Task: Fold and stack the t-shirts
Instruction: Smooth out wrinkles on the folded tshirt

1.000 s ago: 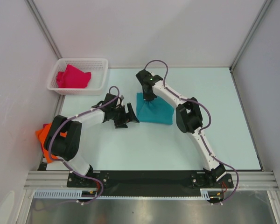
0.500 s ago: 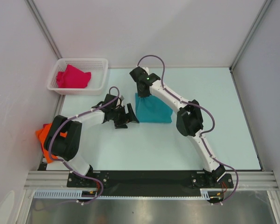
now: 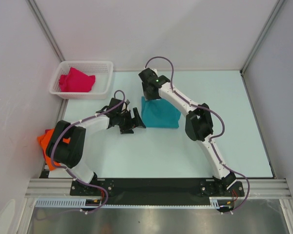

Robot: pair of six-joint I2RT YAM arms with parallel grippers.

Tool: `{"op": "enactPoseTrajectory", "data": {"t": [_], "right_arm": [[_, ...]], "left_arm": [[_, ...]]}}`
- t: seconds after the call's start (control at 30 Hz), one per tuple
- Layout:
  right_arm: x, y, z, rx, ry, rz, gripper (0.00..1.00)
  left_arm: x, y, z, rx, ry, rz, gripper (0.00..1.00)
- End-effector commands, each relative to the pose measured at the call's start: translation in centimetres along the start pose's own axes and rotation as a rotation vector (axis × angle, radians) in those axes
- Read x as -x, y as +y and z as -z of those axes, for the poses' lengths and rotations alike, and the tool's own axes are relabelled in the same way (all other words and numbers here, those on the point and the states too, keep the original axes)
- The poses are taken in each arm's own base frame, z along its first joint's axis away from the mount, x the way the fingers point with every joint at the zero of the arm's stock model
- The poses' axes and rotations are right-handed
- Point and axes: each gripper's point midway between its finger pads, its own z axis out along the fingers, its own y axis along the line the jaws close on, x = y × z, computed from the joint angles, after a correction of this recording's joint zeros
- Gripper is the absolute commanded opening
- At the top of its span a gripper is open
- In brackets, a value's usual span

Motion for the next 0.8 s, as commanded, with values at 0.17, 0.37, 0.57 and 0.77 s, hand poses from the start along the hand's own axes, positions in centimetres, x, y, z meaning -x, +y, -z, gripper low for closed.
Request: {"op": "enactPoseTrajectory", "data": {"t": [0.17, 0.37, 0.57, 0.77], "right_arm": [[4.1, -2.1, 4.8, -0.017, -0.132, -0.03, 0.59], [2.1, -2.2, 5.0, -0.014, -0.114, -0.044, 0.59], [0.2, -2.9, 2.5, -0.043, -0.056, -0.036, 0.59], [-2.1, -3.7, -1.4, -0.071, 0.016, -0.032, 0.59]], "left_arm": [[0.4, -1.0, -0.1, -0.03, -0.018, -0.006, 0.9], [0.2, -1.2, -0.3, -0.031, -0.01, -0.012, 0.9], [0.0, -1.1, -0.1, -0.025, -0.016, -0.019, 0.9], [-0.1, -1.0, 0.1, -0.02, -0.014, -0.022, 0.9]]}}
